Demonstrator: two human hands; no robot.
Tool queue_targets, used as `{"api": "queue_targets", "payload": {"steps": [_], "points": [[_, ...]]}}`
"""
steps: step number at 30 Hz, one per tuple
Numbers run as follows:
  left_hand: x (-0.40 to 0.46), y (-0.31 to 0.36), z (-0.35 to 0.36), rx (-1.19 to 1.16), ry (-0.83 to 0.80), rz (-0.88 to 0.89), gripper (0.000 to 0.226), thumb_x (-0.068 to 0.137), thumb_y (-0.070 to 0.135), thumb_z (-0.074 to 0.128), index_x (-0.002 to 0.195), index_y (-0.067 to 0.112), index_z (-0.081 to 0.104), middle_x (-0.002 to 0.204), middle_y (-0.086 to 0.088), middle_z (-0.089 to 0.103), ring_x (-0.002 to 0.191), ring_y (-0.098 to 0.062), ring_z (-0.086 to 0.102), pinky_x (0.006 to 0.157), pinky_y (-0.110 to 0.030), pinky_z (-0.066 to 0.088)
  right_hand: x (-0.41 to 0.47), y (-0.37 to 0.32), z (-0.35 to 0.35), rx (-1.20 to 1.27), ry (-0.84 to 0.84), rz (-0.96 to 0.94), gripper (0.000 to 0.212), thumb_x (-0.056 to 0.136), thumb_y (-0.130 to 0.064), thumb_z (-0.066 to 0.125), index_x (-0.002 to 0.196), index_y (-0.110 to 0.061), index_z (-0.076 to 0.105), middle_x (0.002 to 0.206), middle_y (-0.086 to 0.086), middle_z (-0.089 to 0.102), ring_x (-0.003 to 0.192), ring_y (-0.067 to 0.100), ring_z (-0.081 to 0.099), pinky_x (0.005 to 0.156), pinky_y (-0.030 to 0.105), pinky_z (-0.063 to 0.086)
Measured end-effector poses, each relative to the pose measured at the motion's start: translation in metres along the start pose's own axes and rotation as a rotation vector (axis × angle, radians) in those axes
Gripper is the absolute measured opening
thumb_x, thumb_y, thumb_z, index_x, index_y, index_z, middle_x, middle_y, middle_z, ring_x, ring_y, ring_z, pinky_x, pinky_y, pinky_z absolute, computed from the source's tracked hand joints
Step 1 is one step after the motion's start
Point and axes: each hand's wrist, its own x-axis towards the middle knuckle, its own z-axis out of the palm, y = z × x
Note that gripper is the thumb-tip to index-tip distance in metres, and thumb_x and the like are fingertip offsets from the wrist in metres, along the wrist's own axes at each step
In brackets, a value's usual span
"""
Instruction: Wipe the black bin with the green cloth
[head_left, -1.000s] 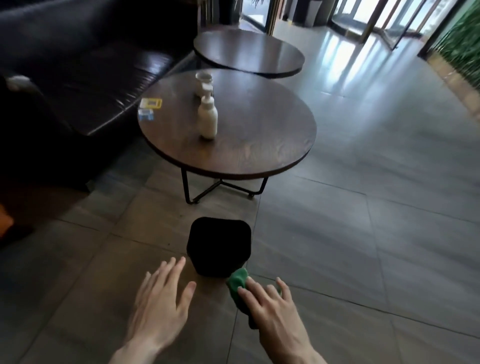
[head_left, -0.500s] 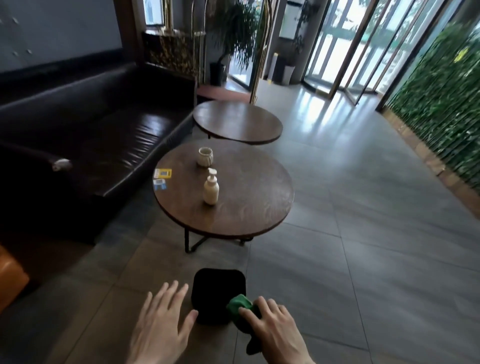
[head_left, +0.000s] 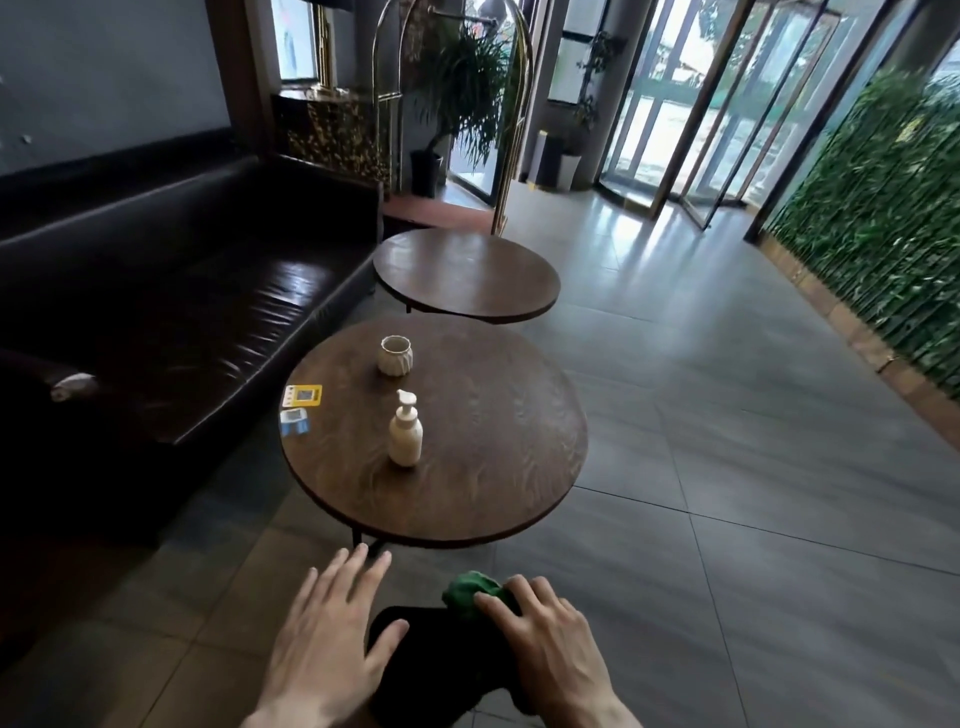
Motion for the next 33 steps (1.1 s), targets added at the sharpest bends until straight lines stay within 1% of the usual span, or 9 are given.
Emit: {"api": "queue_targets", "payload": {"steps": [8, 12, 13, 16, 20, 22, 27, 30, 33], "points": [[0.139, 0.009, 0.035, 0.037, -0.084, -0.097, 0.077, 0.099, 0.070, 0.033, 0.163, 0.042, 0.001, 0.174, 0.012, 0.002, 0.162, -0.010, -0.001, 0.128, -0.031, -0.001, 0.142, 0.104, 0.044, 0.093, -0.042, 0.011, 0.074, 0.037, -0.037, 0.103, 0.106, -0.039, 0.077, 0.091, -0.009, 0.071, 0.073, 0.014, 0.069, 0.046, 0.025, 0.054], [0.200, 0.017, 0.046, 0.034, -0.081, -0.147, 0.077, 0.099, 0.069, 0.035, 0.163, 0.043, 0.001, 0.174, 0.012, 0.001, 0.161, -0.010, -0.002, 0.127, -0.030, -0.005, 0.202, 0.152, 0.065, 0.112, -0.103, -0.020, 0.065, 0.079, -0.044, 0.083, 0.138, -0.038, 0.056, 0.121, -0.005, 0.061, 0.106, 0.022, 0.063, 0.071, 0.035, 0.058], [0.213, 0.020, 0.049, 0.038, -0.075, -0.154, 0.076, 0.099, 0.069, 0.035, 0.163, 0.043, 0.002, 0.174, 0.012, 0.001, 0.161, -0.010, -0.002, 0.127, -0.030, -0.005, 0.215, 0.162, 0.068, 0.109, -0.093, -0.010, 0.062, 0.082, -0.042, 0.082, 0.138, -0.038, 0.056, 0.121, -0.005, 0.060, 0.106, 0.022, 0.062, 0.071, 0.036, 0.058], [0.248, 0.028, 0.058, 0.045, -0.090, -0.158, 0.076, 0.099, 0.068, 0.036, 0.163, 0.042, 0.004, 0.174, 0.011, 0.003, 0.161, -0.010, -0.002, 0.127, -0.030, -0.007, 0.246, 0.184, 0.073, 0.111, -0.144, 0.057, 0.065, 0.065, -0.034, 0.095, 0.124, -0.036, 0.068, 0.105, -0.005, 0.067, 0.089, 0.019, 0.066, 0.056, 0.032, 0.056], [0.286, 0.030, 0.074, 0.045, -0.103, -0.145, 0.076, 0.099, 0.068, 0.035, 0.163, 0.041, 0.003, 0.174, 0.011, 0.003, 0.161, -0.010, -0.003, 0.127, -0.029, -0.008, 0.284, 0.205, 0.089, 0.172, -0.135, 0.011, 0.068, 0.084, -0.035, 0.081, 0.144, -0.035, 0.048, 0.129, -0.003, 0.056, 0.111, 0.022, 0.057, 0.078, 0.036, 0.056], [0.300, 0.030, 0.083, 0.057, -0.104, -0.136, 0.076, 0.099, 0.067, 0.035, 0.163, 0.042, 0.003, 0.174, 0.011, 0.003, 0.161, -0.010, -0.004, 0.129, -0.030, -0.007, 0.301, 0.211, 0.096, 0.156, -0.108, 0.004, 0.068, 0.088, -0.036, 0.078, 0.147, -0.034, 0.044, 0.132, -0.003, 0.053, 0.115, 0.021, 0.054, 0.082, 0.035, 0.055], [0.326, 0.028, 0.104, 0.047, -0.111, -0.130, 0.076, 0.100, 0.066, 0.037, 0.163, 0.041, 0.002, 0.175, 0.010, 0.002, 0.161, -0.010, -0.005, 0.130, -0.032, -0.006, 0.339, 0.211, 0.113, 0.182, -0.026, -0.005, 0.054, 0.096, -0.018, 0.065, 0.146, -0.031, 0.048, 0.132, 0.000, 0.057, 0.111, 0.022, 0.058, 0.080, 0.035, 0.057], [0.335, 0.019, 0.120, 0.045, -0.122, -0.140, 0.077, 0.099, 0.066, 0.038, 0.163, 0.041, 0.004, 0.175, 0.010, 0.003, 0.161, -0.009, -0.005, 0.130, -0.032, -0.005, 0.365, 0.208, 0.131, 0.175, 0.030, -0.027, 0.052, 0.098, -0.015, 0.063, 0.146, -0.029, 0.051, 0.134, 0.003, 0.059, 0.112, 0.024, 0.060, 0.083, 0.037, 0.058], [0.343, 0.006, 0.129, 0.035, -0.149, -0.155, 0.077, 0.099, 0.067, 0.038, 0.163, 0.042, 0.003, 0.175, 0.010, 0.003, 0.161, -0.009, -0.005, 0.130, -0.032, -0.004, 0.385, 0.201, 0.147, 0.178, 0.057, -0.026, 0.058, 0.095, -0.014, 0.069, 0.149, -0.026, 0.053, 0.150, 0.012, 0.055, 0.130, 0.033, 0.058, 0.097, 0.044, 0.058]]}}
